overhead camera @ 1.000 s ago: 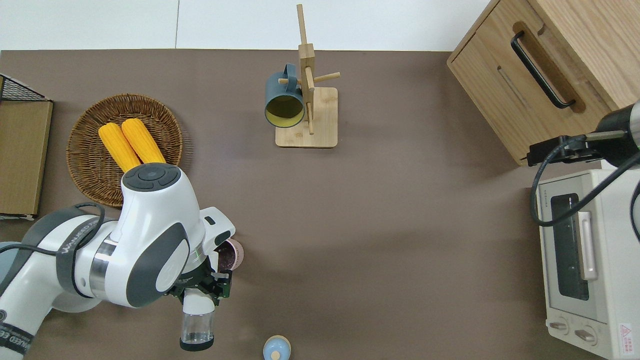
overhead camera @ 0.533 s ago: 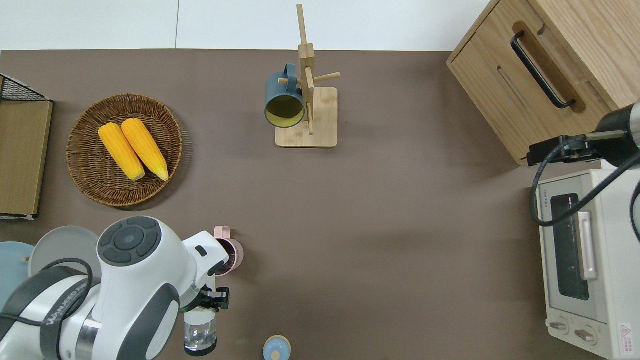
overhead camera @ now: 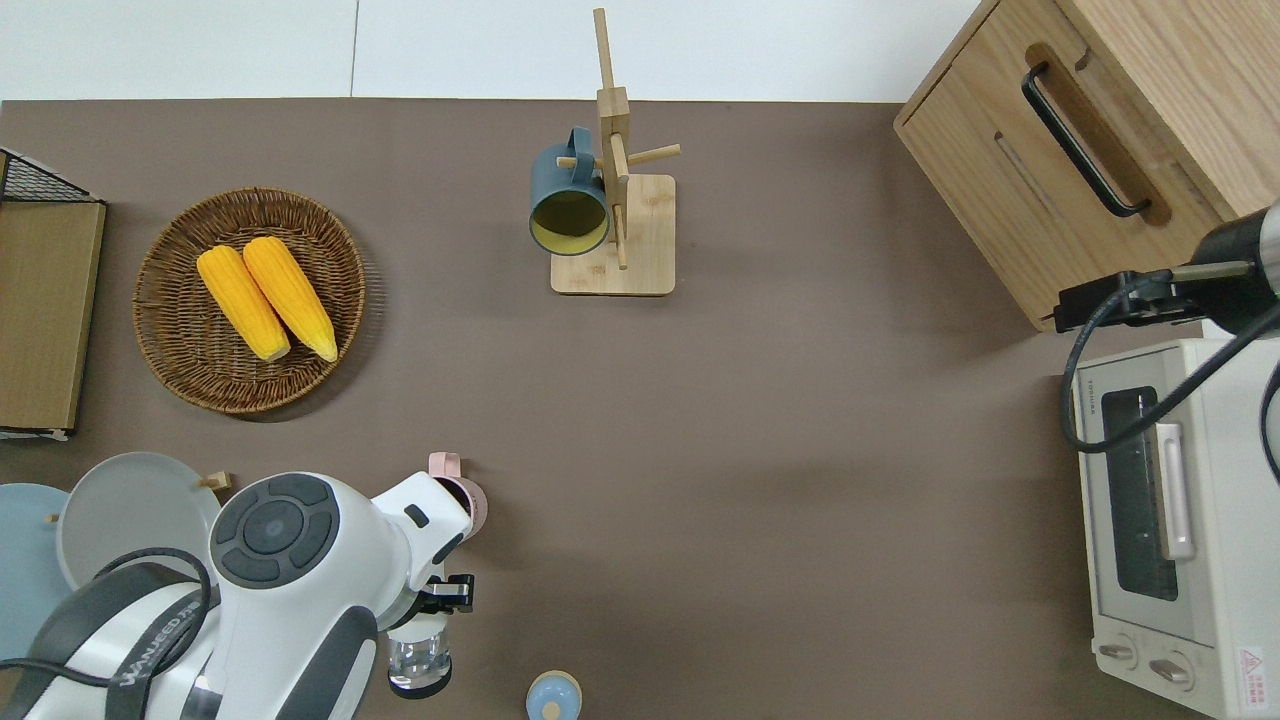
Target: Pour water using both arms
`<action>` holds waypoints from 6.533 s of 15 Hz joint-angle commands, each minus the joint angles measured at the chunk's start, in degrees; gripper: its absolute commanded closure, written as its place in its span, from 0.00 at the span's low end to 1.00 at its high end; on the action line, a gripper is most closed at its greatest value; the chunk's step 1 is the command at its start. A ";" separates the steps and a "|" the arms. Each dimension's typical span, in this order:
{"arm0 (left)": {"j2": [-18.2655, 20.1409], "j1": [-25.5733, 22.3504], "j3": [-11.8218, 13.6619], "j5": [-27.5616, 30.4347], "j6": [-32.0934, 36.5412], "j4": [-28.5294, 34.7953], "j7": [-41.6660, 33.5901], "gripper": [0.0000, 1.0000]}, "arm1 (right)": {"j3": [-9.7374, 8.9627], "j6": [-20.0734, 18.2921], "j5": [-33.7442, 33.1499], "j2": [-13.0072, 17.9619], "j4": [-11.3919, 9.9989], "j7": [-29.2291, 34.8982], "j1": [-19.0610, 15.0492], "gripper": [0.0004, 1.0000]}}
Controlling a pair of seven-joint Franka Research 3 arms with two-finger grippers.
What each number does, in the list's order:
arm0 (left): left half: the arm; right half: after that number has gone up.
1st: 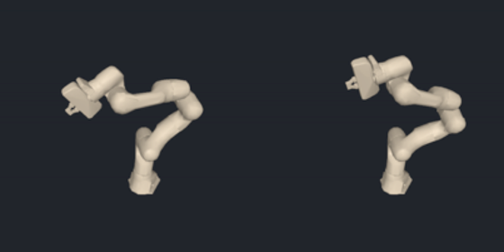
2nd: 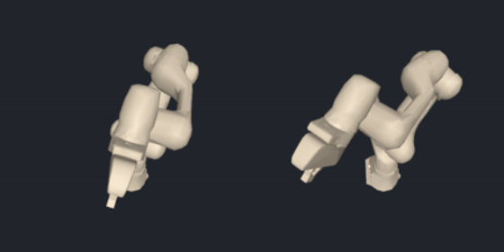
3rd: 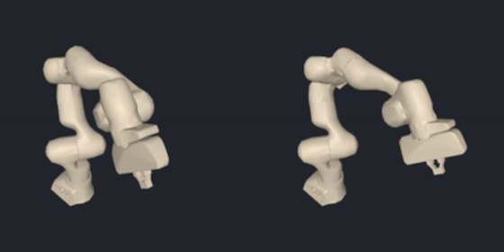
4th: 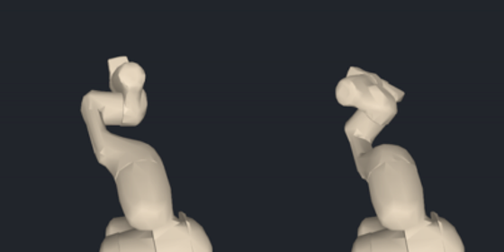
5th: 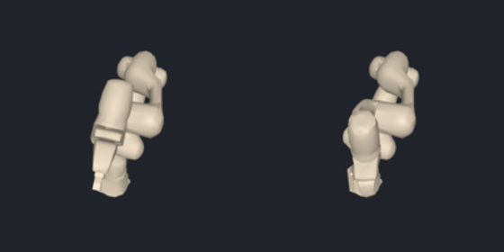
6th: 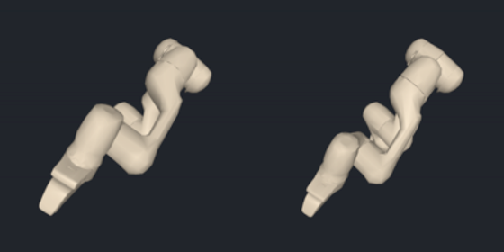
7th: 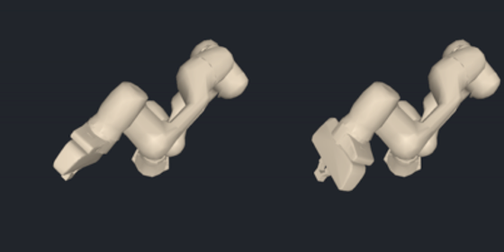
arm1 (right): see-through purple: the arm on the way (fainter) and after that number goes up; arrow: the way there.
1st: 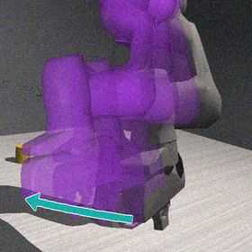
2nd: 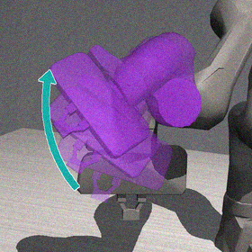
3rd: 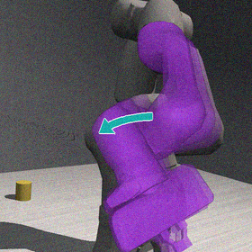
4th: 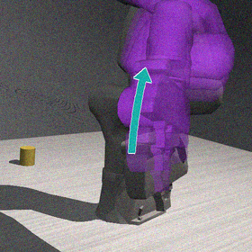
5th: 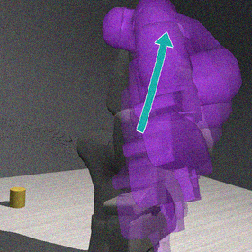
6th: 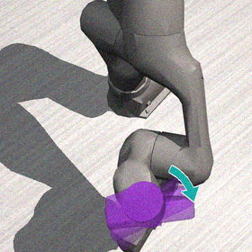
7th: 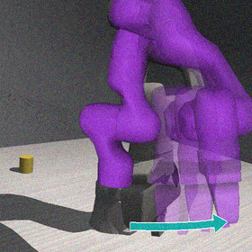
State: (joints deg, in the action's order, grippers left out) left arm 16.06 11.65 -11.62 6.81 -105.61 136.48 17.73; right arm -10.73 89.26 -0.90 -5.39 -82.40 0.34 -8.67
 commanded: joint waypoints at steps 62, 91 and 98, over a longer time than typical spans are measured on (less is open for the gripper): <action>-22.47 -36.17 15.21 16.37 -44.24 -37.52 -47.40 1.00 | -0.25 0.48 1.17 0.38 -0.22 -0.69 -0.56 0.01; -36.45 -39.69 14.34 43.03 -45.39 -43.58 -79.07 0.92 | -0.25 0.48 1.17 0.38 -0.22 -0.69 -0.47 0.01; -37.24 -39.43 14.34 42.94 -45.30 -43.85 -79.78 0.24 | -0.34 0.48 1.17 0.46 -0.22 -0.69 -0.56 0.01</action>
State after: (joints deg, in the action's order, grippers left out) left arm -19.75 -27.34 3.45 48.31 -150.13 94.68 -60.48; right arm -10.74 89.26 -0.89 -5.38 -82.40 0.34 -8.67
